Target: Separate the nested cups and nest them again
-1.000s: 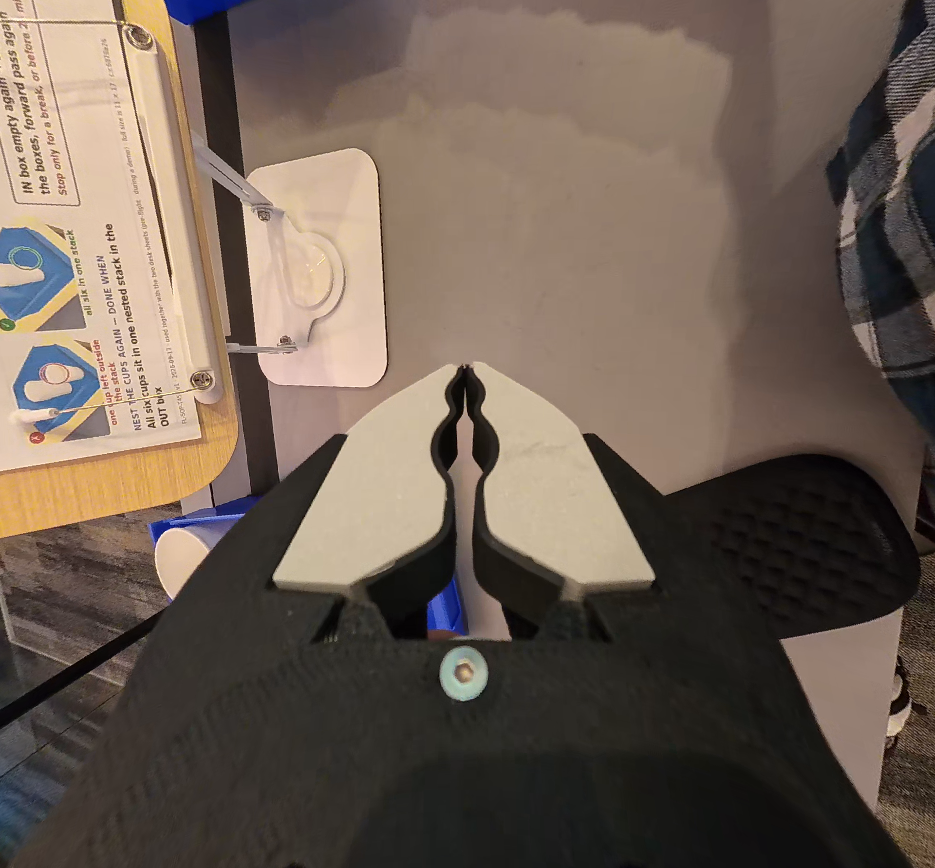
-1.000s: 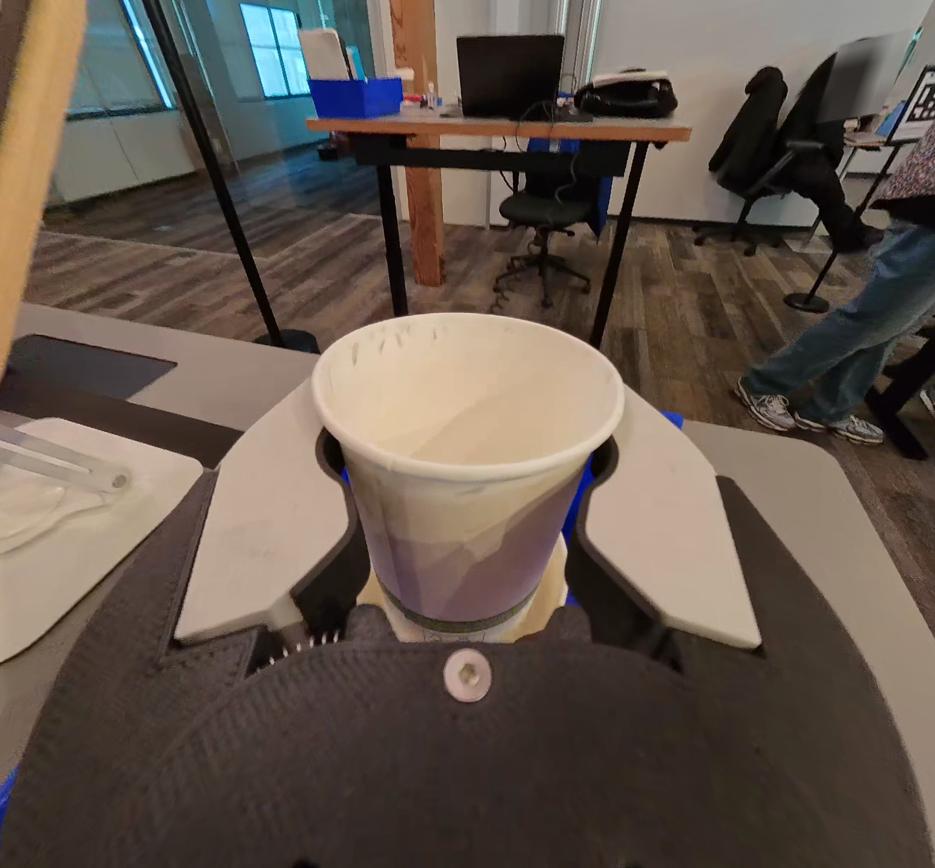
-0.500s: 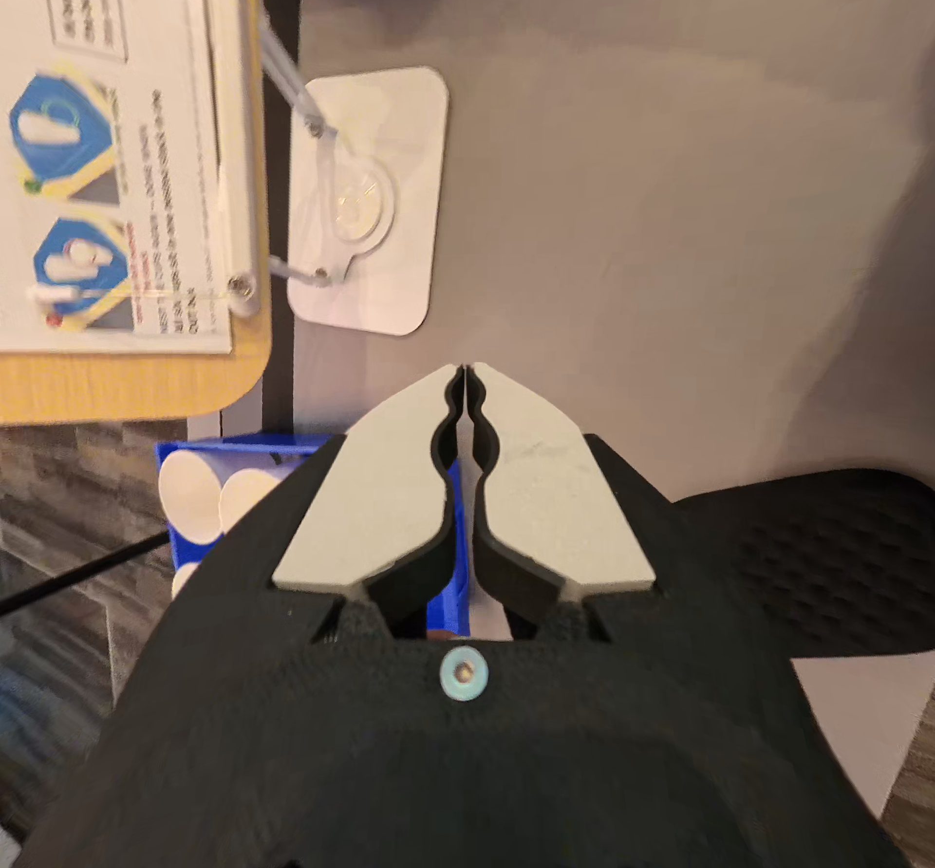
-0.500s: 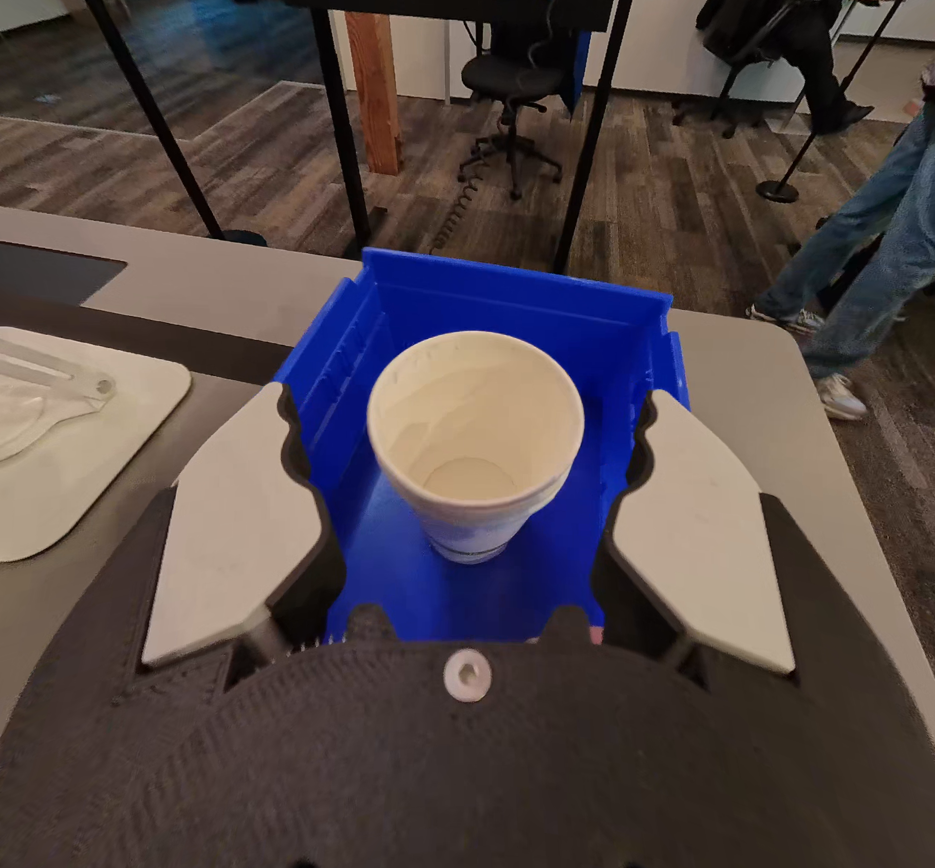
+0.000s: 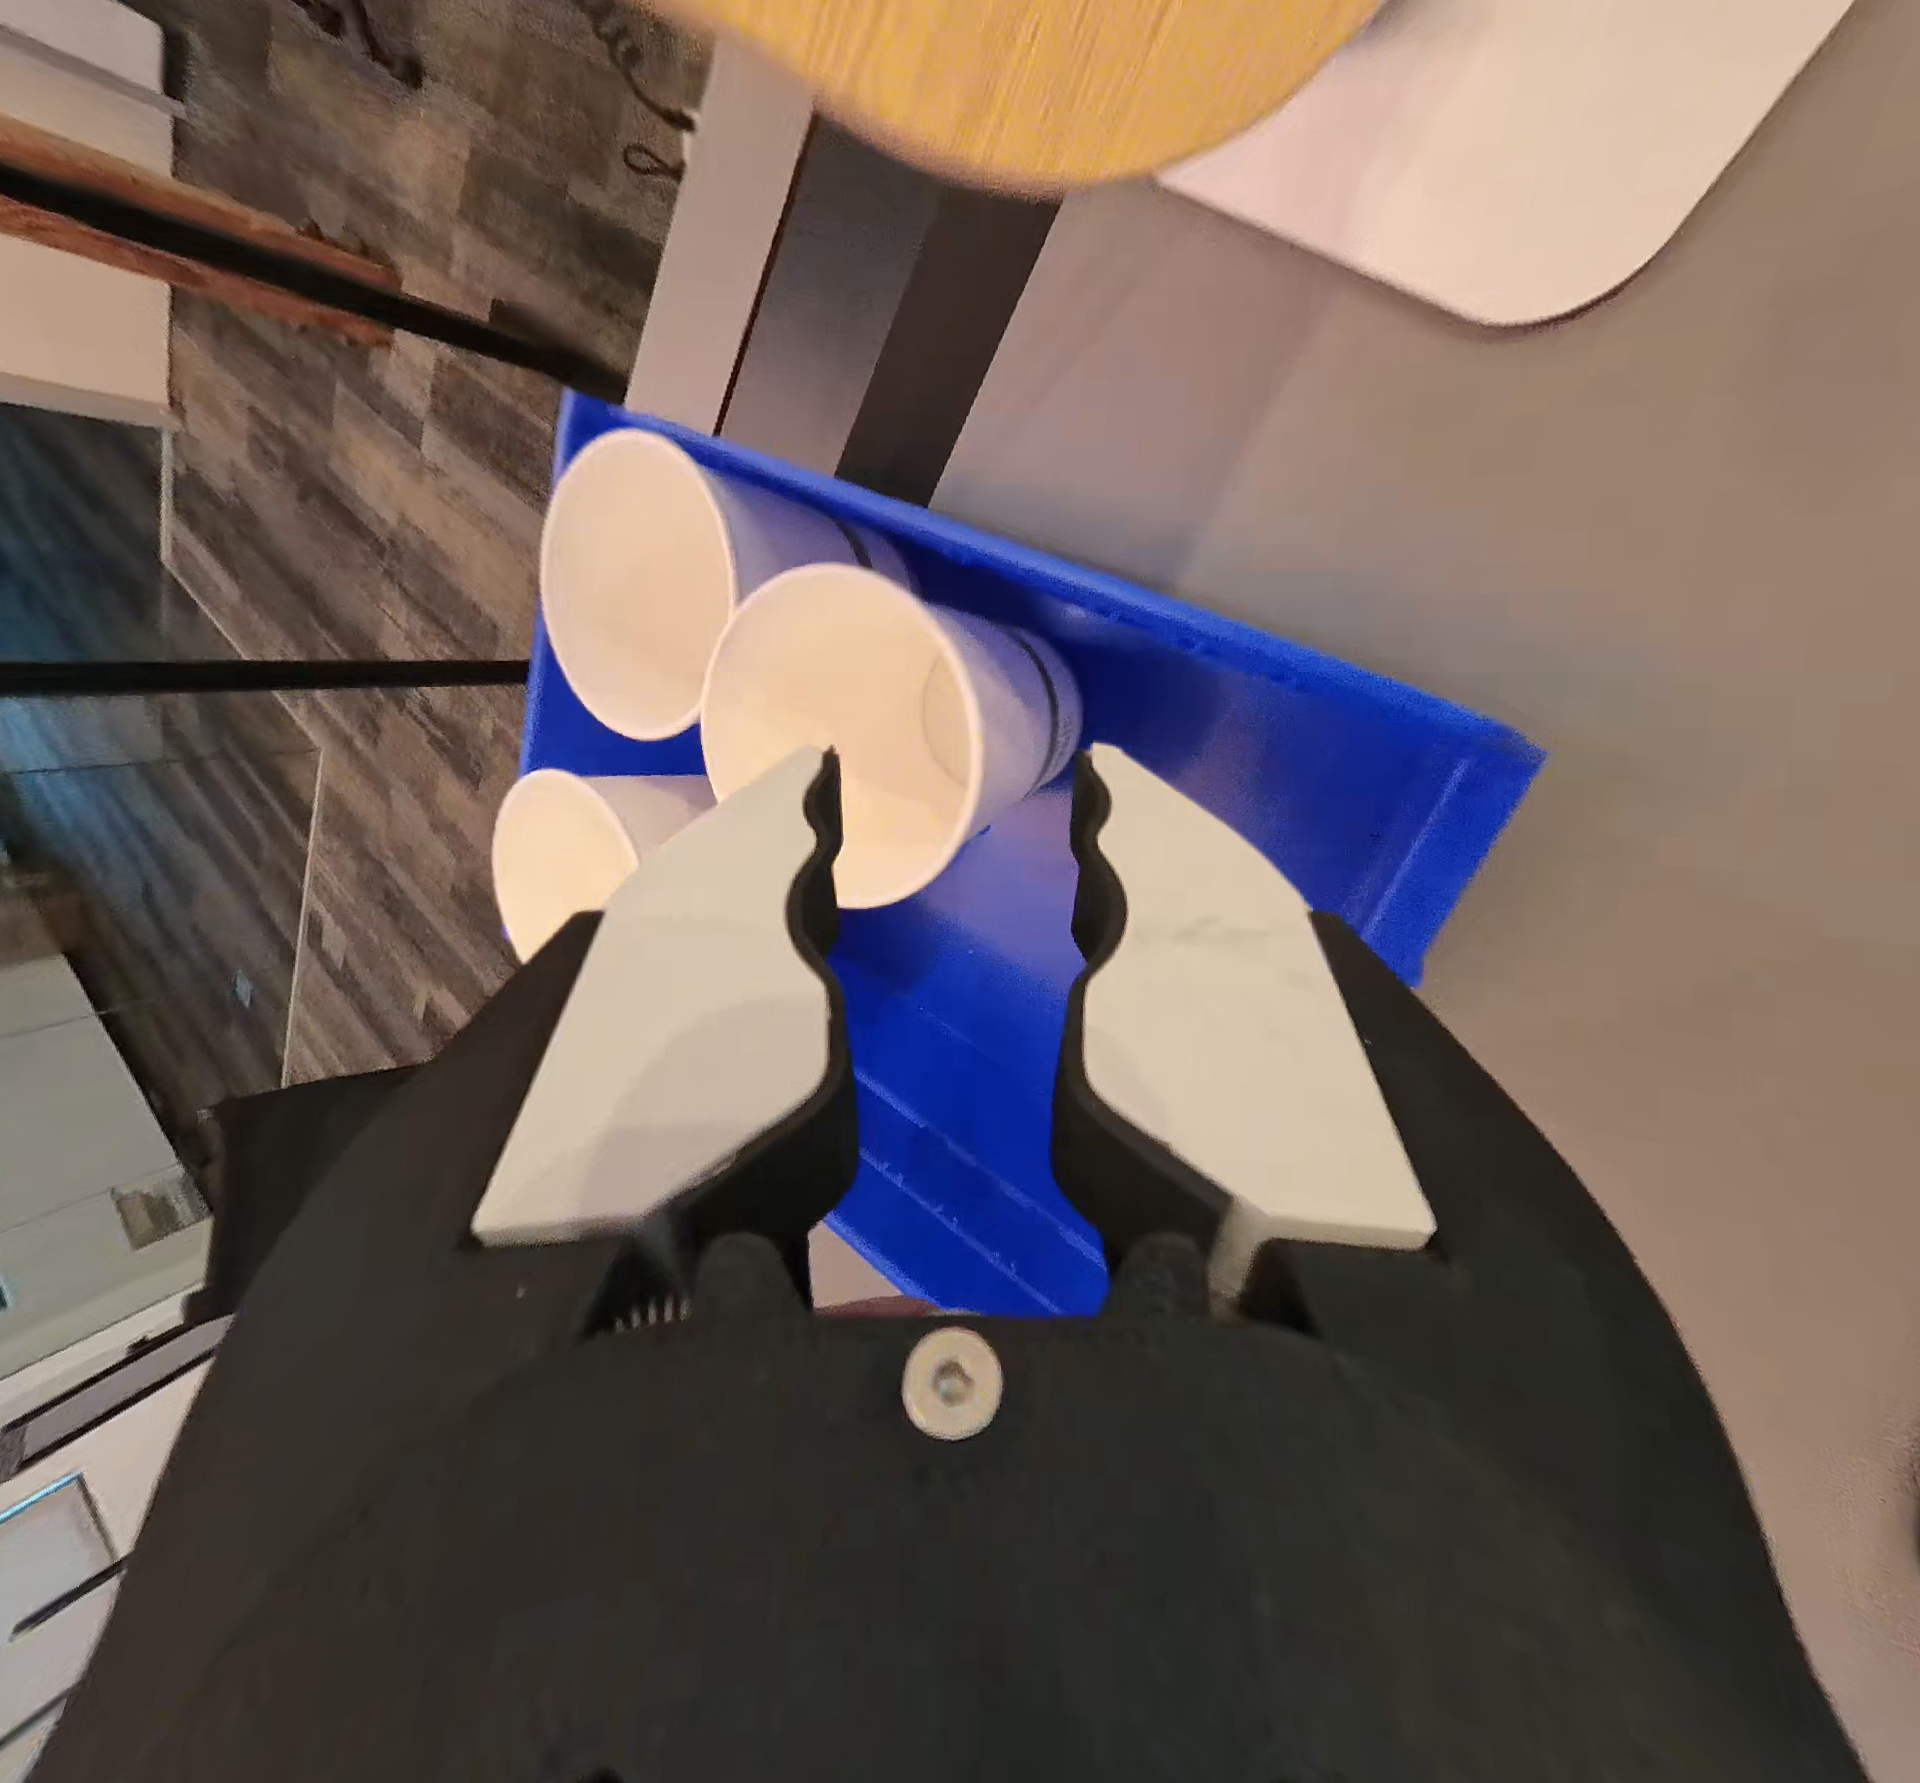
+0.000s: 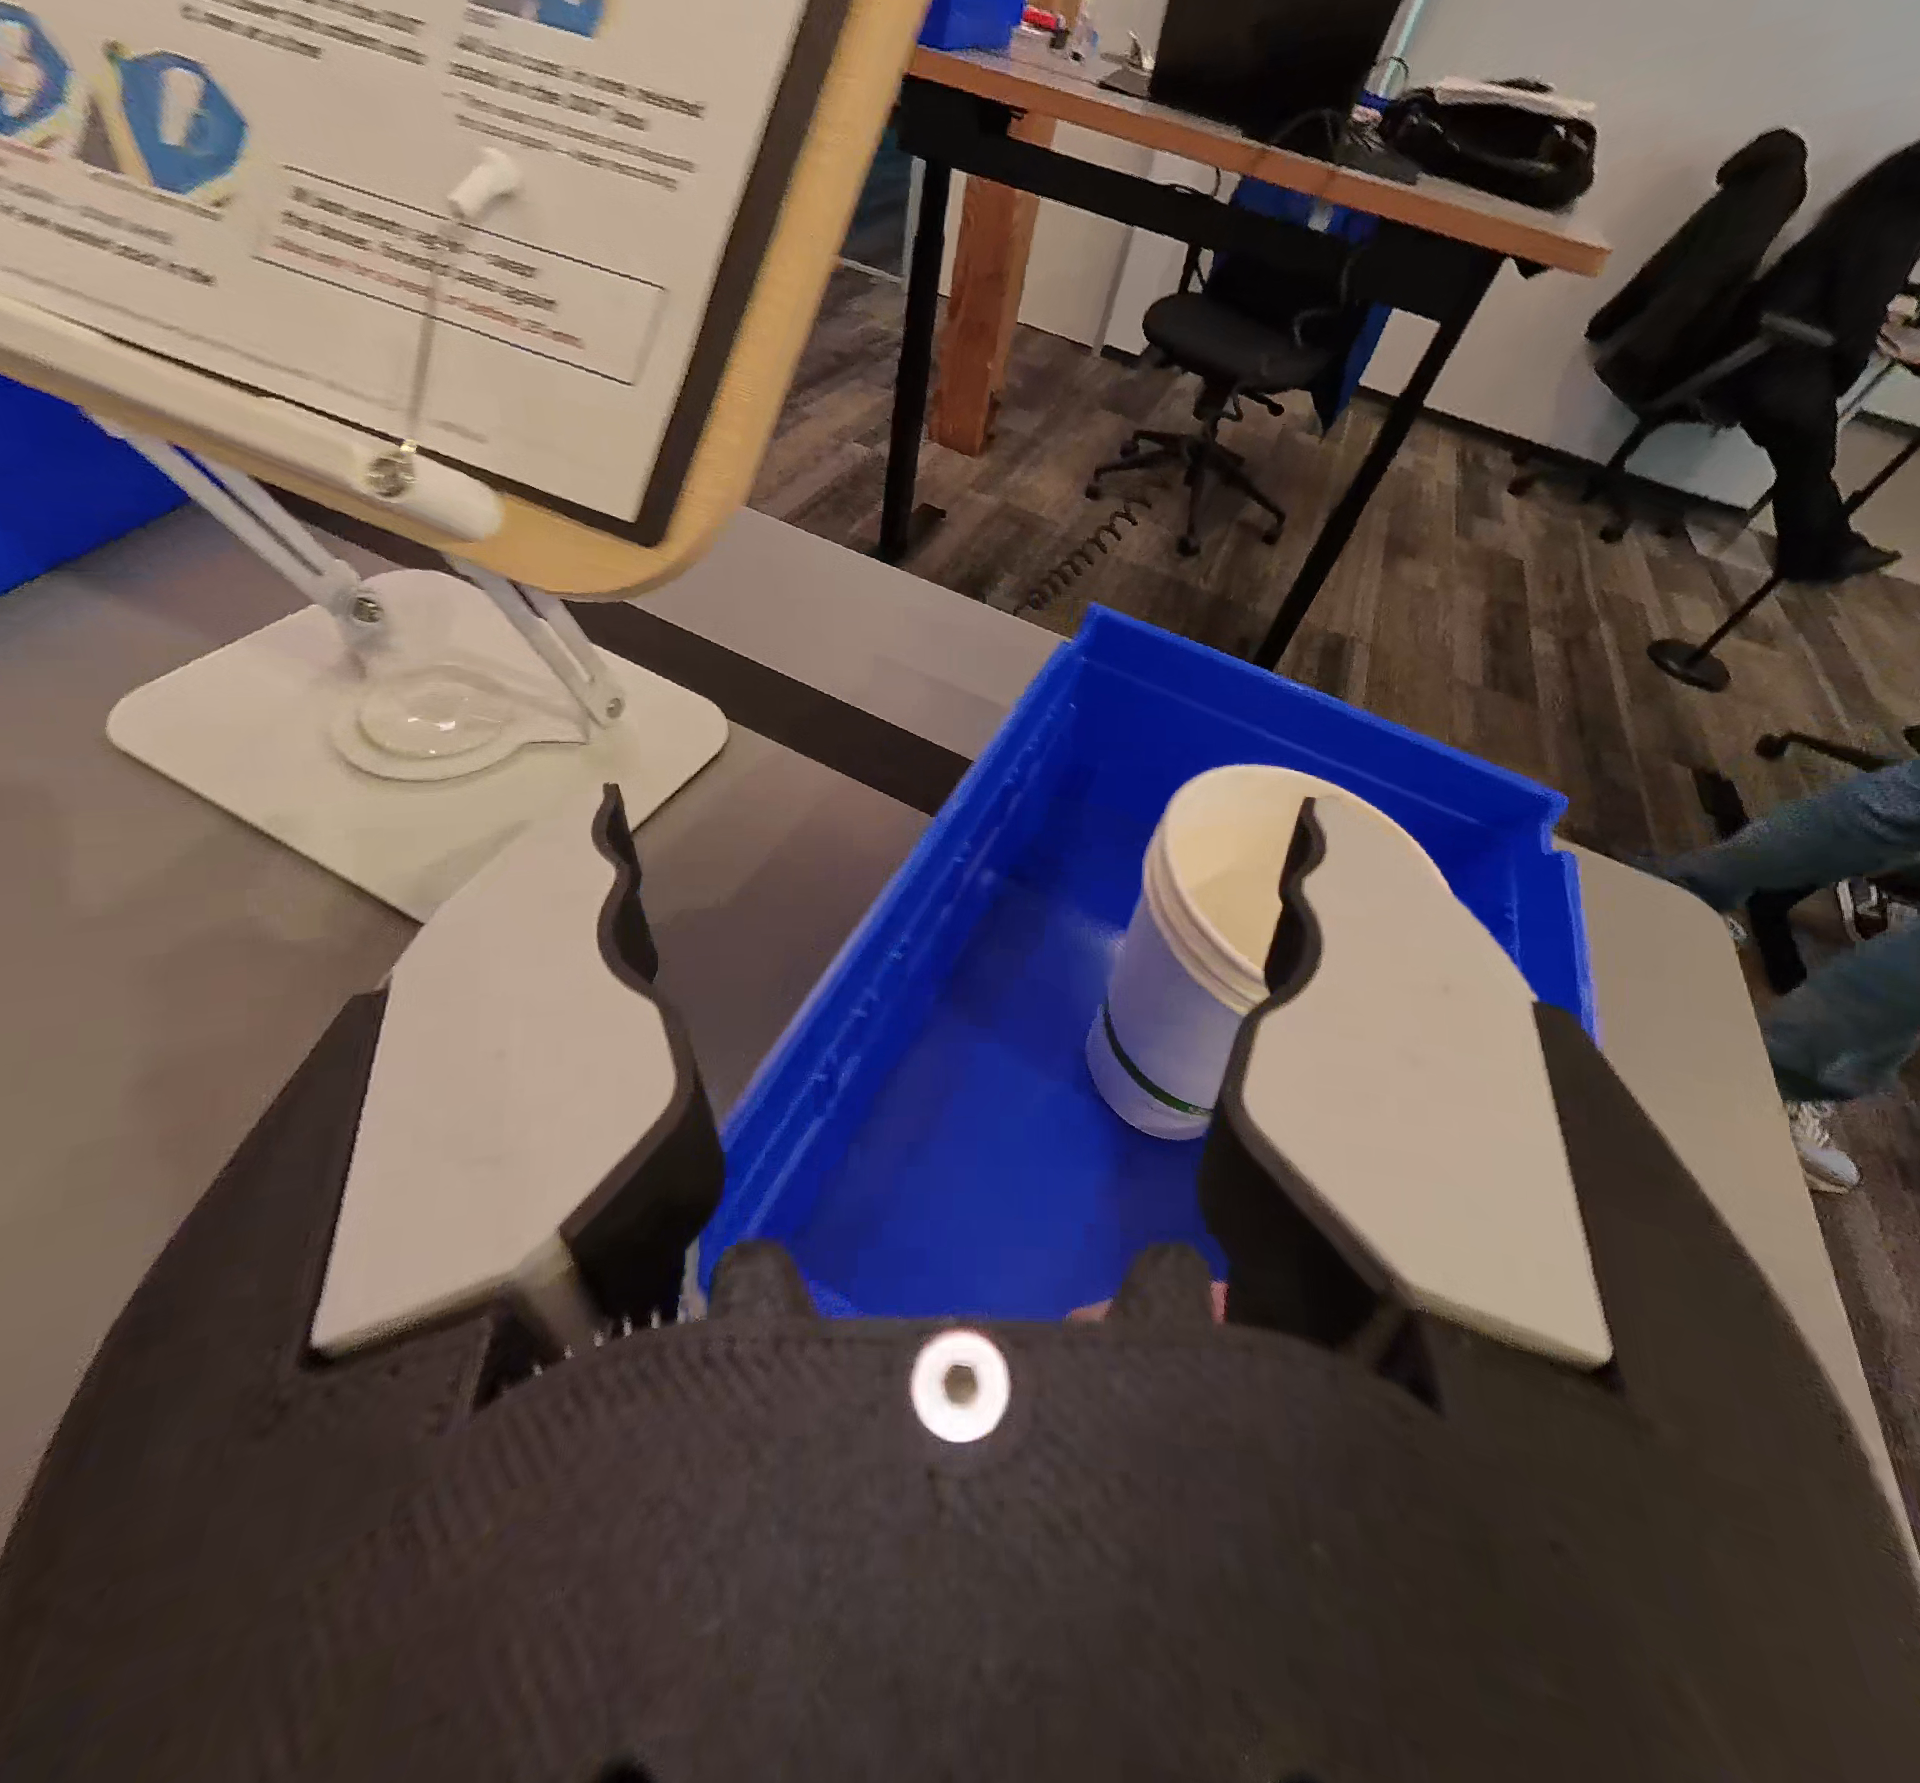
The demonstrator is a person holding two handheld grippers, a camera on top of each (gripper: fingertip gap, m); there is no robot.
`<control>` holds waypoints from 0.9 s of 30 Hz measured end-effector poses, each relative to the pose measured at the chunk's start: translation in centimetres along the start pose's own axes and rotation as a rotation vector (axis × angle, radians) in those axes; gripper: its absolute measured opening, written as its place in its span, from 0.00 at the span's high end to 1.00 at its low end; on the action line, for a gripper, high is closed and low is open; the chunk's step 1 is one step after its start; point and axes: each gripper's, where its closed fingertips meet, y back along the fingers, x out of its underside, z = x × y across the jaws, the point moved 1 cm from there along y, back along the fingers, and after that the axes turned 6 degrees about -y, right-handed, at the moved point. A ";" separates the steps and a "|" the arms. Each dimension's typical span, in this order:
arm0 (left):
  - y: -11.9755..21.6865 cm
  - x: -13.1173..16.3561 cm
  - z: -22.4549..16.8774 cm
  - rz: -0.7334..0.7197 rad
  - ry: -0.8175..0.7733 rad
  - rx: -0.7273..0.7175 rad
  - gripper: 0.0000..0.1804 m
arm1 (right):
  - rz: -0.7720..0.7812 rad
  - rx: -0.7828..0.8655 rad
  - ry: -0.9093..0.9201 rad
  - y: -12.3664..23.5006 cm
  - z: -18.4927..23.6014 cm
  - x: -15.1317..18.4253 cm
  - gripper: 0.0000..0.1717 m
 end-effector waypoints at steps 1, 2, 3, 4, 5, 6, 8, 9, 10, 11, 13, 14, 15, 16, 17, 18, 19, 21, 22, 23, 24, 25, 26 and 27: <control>-0.9 0.7 0.1 0.023 0.000 0.013 0.77 | -0.004 -0.011 0.009 0.1 0.7 -0.2 0.32; -1.8 1.4 0.1 0.049 -0.007 0.026 0.77 | -0.006 -0.023 0.017 0.2 1.3 -0.3 0.32; -2.6 2.0 0.1 0.072 -0.020 0.035 0.77 | -0.008 -0.034 0.026 0.3 1.9 -0.4 0.32; -3.3 2.5 0.1 0.088 -0.029 0.039 0.78 | -0.010 -0.045 0.033 0.3 2.5 -0.5 0.32; -3.9 2.9 0.1 0.100 -0.026 0.045 0.77 | -0.010 -0.056 0.038 0.3 3.0 -0.6 0.32; -4.5 3.2 -0.1 0.111 -0.015 0.063 0.77 | -0.007 -0.063 0.042 0.3 3.5 -0.5 0.32; -5.5 3.9 -0.5 0.129 -0.013 0.088 0.82 | -0.003 -0.083 0.047 0.2 4.4 -0.4 0.32; -5.8 4.1 -0.7 0.137 -0.021 0.096 0.87 | -0.004 -0.093 0.048 0.2 4.9 -0.4 0.32; -6.0 4.3 -1.1 0.134 -0.028 0.115 0.94 | -0.003 -0.101 0.051 0.1 5.3 -0.4 0.32; -6.1 4.3 -1.3 0.128 -0.031 0.123 0.96 | 0.001 -0.110 0.056 0.0 5.7 -0.3 0.32; -5.6 4.6 -1.5 0.138 -0.065 0.119 0.99 | -0.001 -0.133 0.068 -0.2 6.7 -0.4 0.32; -5.1 4.7 -1.3 0.137 -0.088 0.102 0.99 | -0.005 -0.147 0.077 -0.2 7.3 -0.6 0.32; -4.3 4.5 -1.6 0.119 -0.095 0.116 0.99 | -0.013 -0.169 0.087 -0.2 8.0 -0.9 0.33; -3.3 4.4 -1.9 0.104 -0.104 0.127 0.99 | -0.022 -0.194 0.100 -0.1 9.0 -1.3 0.33; -2.2 4.3 -2.3 0.093 -0.128 0.140 0.99 | -0.032 -0.224 0.114 -0.1 10.0 -1.8 0.33; -0.8 4.1 -2.8 0.079 -0.164 0.159 0.99 | -0.046 -0.265 0.128 0.0 11.3 -2.3 0.33; 0.7 3.7 -3.3 0.072 -0.193 0.171 0.99 | -0.060 -0.314 0.140 0.1 12.7 -2.9 0.33; 3.9 2.3 -4.6 0.029 -0.248 0.218 0.99 | -0.066 -0.434 0.161 0.2 16.1 -3.8 0.33; 5.6 1.3 -5.4 0.004 -0.284 0.242 0.99 | -0.057 -0.510 0.171 0.2 18.0 -4.1 0.33; 7.2 0.2 -6.1 -0.016 -0.321 0.253 0.99 | -0.054 -0.584 0.182 0.3 19.9 -4.5 0.33; 8.7 -0.8 -7.0 -0.027 -0.362 0.272 0.99 | -0.063 -0.645 0.192 0.3 21.6 -5.0 0.33; 10.1 -1.7 -7.9 -0.028 -0.409 0.296 0.99 | -0.074 -0.699 0.204 0.4 23.2 -5.6 0.33; 11.3 -2.7 -8.7 -0.031 -0.457 0.307 0.99 | -0.080 -0.750 0.220 0.4 24.8 -5.9 0.33; 12.5 -3.8 -9.5 -0.043 -0.494 0.320 0.99 | -0.085 -0.797 0.238 0.4 26.3 -6.2 0.33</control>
